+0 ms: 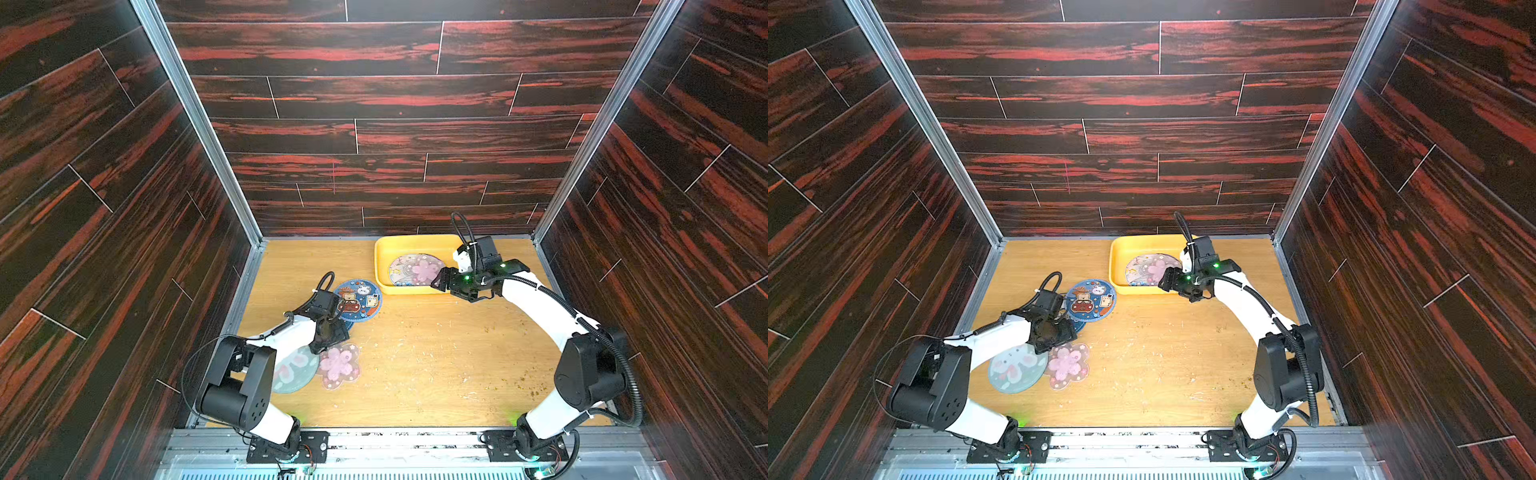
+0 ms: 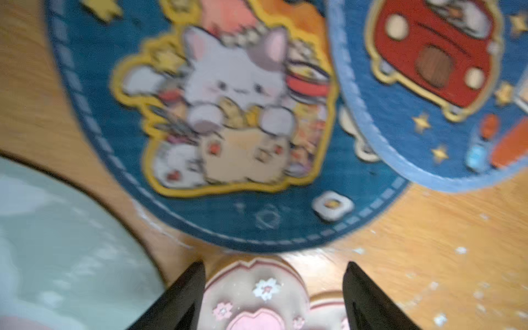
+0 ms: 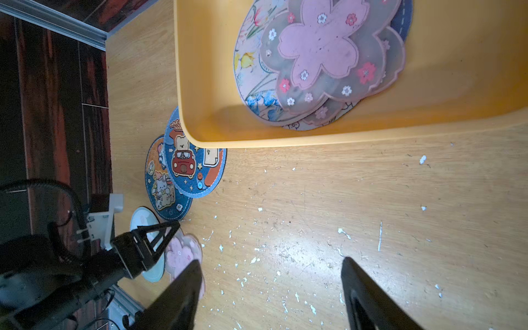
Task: Put the coasters into the storage box
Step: Move the coaster to the center of the board.
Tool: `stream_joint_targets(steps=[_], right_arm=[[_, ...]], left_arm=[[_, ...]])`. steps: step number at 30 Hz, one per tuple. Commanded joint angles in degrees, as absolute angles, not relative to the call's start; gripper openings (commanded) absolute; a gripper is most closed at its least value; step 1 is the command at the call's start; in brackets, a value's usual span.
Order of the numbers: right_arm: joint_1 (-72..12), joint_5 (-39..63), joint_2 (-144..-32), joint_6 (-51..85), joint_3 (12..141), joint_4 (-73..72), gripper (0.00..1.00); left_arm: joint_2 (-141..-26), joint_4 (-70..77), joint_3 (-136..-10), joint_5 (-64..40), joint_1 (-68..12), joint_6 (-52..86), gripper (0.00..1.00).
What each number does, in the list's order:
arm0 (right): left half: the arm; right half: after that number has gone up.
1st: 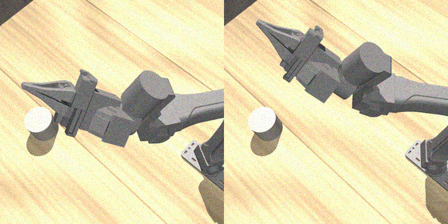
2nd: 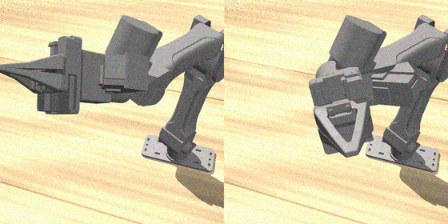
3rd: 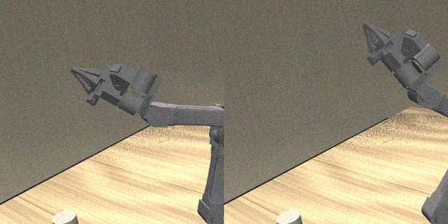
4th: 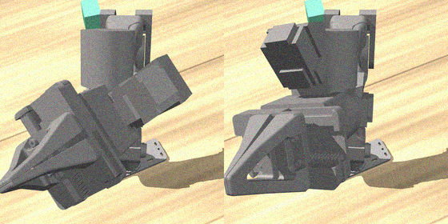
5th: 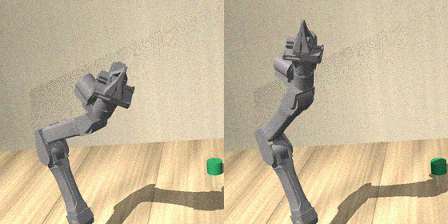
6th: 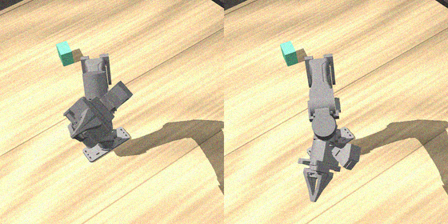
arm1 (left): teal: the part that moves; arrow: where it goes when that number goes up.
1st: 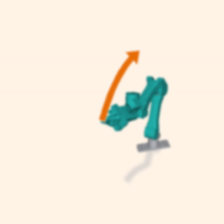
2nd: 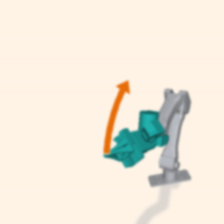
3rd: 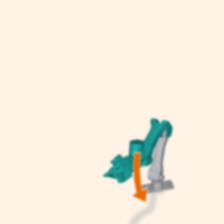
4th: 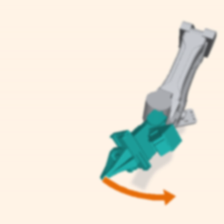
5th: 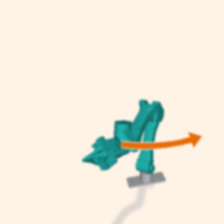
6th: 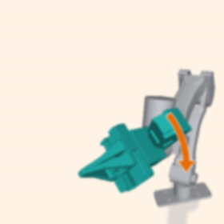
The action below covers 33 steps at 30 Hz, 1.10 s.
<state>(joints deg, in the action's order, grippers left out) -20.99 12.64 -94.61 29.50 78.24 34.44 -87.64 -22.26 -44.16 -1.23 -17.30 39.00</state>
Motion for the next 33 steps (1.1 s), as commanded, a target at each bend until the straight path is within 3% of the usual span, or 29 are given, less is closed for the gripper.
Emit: stream_joint_targets(steps=[1,9,16,33], right_arm=[[-21.18,12.48,-92.40,29.14,78.21,34.77,0.78],[-21.34,12.57,-91.87,29.26,76.99,34.37,0.78],[-22.79,13.25,-91.26,28.92,75.77,34.92,0.78],[-31.47,26.53,-91.80,30.80,69.99,30.12,0.78]], left_arm=[[-87.15,-23.73,-41.49,-5.60,-20.16,42.70,0.78],[-85.91,-23.80,-42.98,-4.96,-25.14,46.10,0.79],[-77.33,-30.55,-44.70,0.26,-25.16,44.91,0.89],[-62.84,-38.41,-28.43,2.34,-25.14,51.28,0.93]])
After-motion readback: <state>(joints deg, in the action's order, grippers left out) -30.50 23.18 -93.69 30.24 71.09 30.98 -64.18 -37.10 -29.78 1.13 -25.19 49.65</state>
